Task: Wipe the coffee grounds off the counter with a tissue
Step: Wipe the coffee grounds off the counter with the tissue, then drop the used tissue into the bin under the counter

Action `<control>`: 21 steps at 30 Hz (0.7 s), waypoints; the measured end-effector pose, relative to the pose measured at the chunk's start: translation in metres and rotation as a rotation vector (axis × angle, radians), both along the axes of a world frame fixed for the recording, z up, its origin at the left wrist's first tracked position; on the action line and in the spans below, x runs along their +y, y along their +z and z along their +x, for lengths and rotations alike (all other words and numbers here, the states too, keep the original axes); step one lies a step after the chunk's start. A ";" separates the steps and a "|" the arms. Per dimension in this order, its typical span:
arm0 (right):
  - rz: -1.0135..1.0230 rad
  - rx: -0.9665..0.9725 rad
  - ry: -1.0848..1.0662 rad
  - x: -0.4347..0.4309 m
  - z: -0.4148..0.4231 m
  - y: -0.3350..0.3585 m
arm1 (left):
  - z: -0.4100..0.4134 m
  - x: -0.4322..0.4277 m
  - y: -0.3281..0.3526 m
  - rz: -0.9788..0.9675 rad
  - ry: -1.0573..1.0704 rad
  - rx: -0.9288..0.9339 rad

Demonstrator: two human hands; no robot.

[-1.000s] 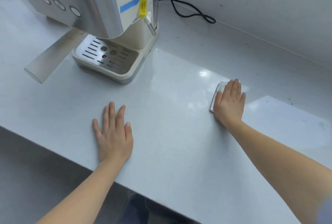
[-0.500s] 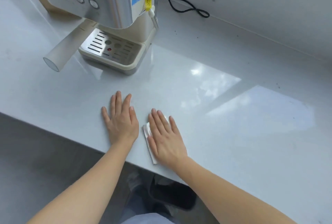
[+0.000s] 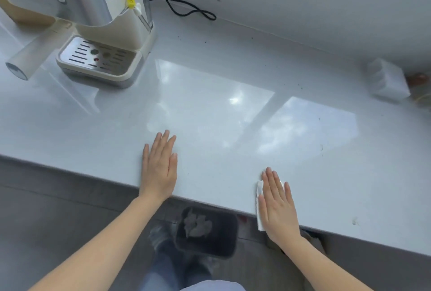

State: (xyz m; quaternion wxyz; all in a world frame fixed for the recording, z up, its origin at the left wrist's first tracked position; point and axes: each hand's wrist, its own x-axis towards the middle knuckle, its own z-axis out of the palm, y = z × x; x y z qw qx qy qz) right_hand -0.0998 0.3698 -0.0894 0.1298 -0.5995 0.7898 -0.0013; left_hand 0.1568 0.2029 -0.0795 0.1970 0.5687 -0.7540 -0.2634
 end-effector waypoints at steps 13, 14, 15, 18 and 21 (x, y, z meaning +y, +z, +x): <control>-0.406 -1.037 -0.403 0.001 0.084 0.041 | -0.059 0.131 0.045 0.498 -0.244 0.264; -0.447 -1.154 -0.483 -0.002 0.089 0.051 | -0.060 0.131 0.050 0.570 -0.171 0.347; -0.461 -1.237 -0.557 -0.005 0.092 0.059 | -0.061 0.130 0.056 0.641 -0.130 0.418; -0.337 -1.329 -0.747 -0.017 0.090 0.083 | -0.061 0.126 0.073 0.758 -0.199 0.506; -0.308 -1.403 -0.775 -0.022 0.087 0.102 | -0.059 0.123 0.087 0.786 -0.142 0.532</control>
